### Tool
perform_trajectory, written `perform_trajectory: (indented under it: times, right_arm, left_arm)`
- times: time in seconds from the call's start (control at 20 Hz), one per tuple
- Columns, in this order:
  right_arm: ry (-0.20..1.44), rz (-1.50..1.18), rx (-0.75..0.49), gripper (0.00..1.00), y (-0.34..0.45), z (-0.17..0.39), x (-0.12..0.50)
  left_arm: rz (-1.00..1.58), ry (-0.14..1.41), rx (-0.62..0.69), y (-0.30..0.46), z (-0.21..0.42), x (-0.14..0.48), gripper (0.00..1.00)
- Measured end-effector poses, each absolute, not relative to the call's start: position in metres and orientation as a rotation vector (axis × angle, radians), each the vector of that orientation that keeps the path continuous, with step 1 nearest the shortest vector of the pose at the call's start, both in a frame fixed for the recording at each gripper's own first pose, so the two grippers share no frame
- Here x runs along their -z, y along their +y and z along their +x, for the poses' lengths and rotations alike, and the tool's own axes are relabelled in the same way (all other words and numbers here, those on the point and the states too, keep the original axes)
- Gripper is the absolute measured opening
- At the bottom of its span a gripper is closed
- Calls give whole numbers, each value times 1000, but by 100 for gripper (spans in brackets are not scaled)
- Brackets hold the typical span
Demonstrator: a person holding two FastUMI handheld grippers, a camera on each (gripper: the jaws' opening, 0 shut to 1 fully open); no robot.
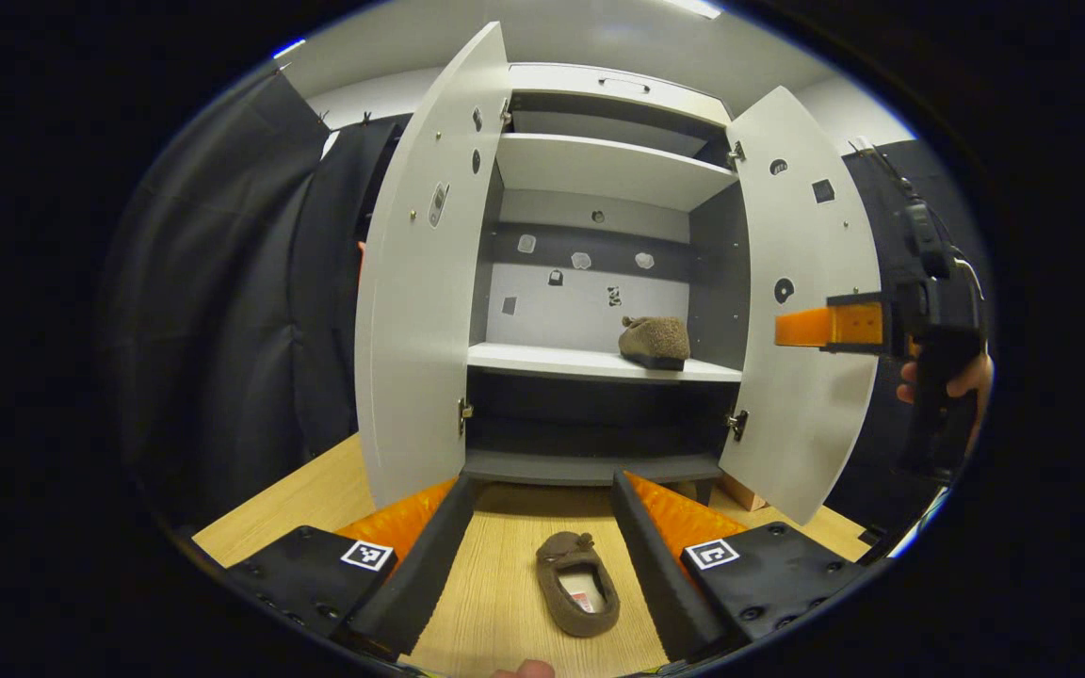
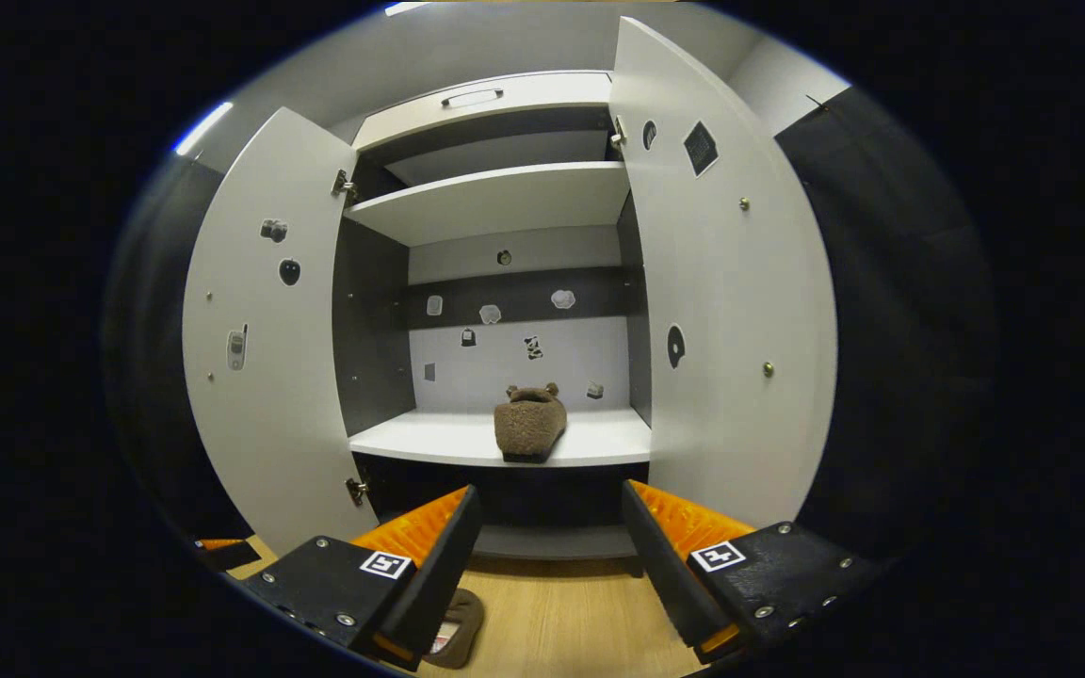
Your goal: Grab one shoe with the right hand and put it into the shoe cabinet, grab the other shoe with the left hand and put it into the shoe cabinet; then close the right door with the right hand and the left door with the left hand.
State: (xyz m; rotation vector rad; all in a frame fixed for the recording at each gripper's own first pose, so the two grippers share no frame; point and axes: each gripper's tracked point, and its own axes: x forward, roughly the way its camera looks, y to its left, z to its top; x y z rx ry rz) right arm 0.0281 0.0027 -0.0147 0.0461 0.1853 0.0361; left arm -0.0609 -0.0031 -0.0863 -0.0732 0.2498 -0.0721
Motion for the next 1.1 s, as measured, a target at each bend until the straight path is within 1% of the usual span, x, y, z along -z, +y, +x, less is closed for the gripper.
perform_trajectory:
  times: [0.05, 0.2, 0.25, 0.3, 0.35, 0.4, 0.45, 0.55, 0.65, 0.85, 1.05, 1.1]
  right_arm:
    - [177, 32, -29, 92, 1, 19, 17]
    - [170, 53, -41, 92, 2, 1, 19]
    - [156, 58, -44, 92, 1, -2, 18]
    - [141, 58, -44, 92, -1, -5, 15]
    - [131, 60, -41, 92, -3, -8, 15]
    - [125, 68, -42, 92, -3, -11, 15]
    - [126, 80, -52, 92, -2, -16, 16]
    - [131, 91, -58, 92, -4, -22, 18]
    - [136, 74, -53, 92, -10, -26, 20]
    - [143, 53, -12, 92, -29, -30, 27]
    - [149, 66, 21, 92, -43, -33, 33]
    - [149, 53, 28, 92, -47, -33, 35]
  left_arm:
    - [-80, 266, 68, -3, -63, 91, 97]
    - [-76, 300, 59, -2, -60, 100, 97]
    - [-71, 300, 62, -2, -57, 100, 99]
    - [-77, 306, 88, -6, -51, 102, 99]
    - [-92, 345, 149, -17, -47, 112, 99]
    - [-96, 403, 196, -24, -46, 130, 97]
    - [-88, 457, 224, -27, -43, 147, 97]
    - [-62, 559, 266, -30, -39, 183, 97]
    - [-30, 629, 296, -34, -30, 218, 97]
    - [37, 777, 296, -32, -24, 298, 97]
    - [-20, 902, 295, -33, -18, 352, 97]
    - [-23, 902, 284, -31, -11, 359, 97]
